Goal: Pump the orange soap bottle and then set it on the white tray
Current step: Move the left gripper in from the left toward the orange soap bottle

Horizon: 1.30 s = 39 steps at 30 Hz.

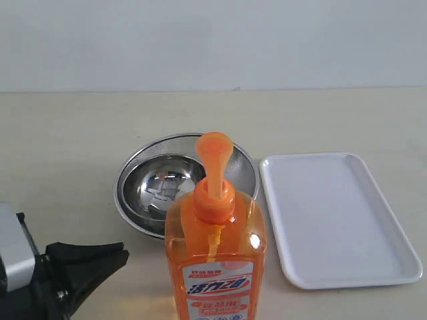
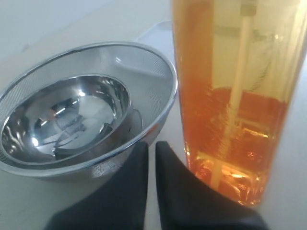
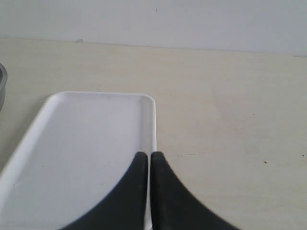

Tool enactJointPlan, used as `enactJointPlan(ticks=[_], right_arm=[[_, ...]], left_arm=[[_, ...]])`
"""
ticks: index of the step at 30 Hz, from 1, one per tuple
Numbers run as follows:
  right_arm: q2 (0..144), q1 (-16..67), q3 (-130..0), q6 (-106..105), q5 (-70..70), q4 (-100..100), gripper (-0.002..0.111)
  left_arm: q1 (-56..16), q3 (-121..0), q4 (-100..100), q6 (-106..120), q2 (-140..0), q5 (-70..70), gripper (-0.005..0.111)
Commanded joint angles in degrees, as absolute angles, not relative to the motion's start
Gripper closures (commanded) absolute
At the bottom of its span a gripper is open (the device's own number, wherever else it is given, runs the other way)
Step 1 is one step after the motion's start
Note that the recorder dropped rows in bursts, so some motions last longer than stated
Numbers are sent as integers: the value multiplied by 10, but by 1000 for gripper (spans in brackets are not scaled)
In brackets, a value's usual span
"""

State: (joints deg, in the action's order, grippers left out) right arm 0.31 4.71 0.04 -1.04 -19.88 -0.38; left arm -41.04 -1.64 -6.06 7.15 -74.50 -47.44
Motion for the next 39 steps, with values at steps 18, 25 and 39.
enactJointPlan(ticks=[18, 25, 39], right_arm=[[0, 45, 0, -12, -191, -3, 109], [0, 45, 0, -12, -191, -3, 109], [0, 45, 0, -12, -191, -3, 109]], left_arm=[[-413, -14, -205, -83, -877, -585, 97], [-413, -14, -205, -147, -877, -582, 35], [-413, -14, -216, -129, -877, -593, -1]])
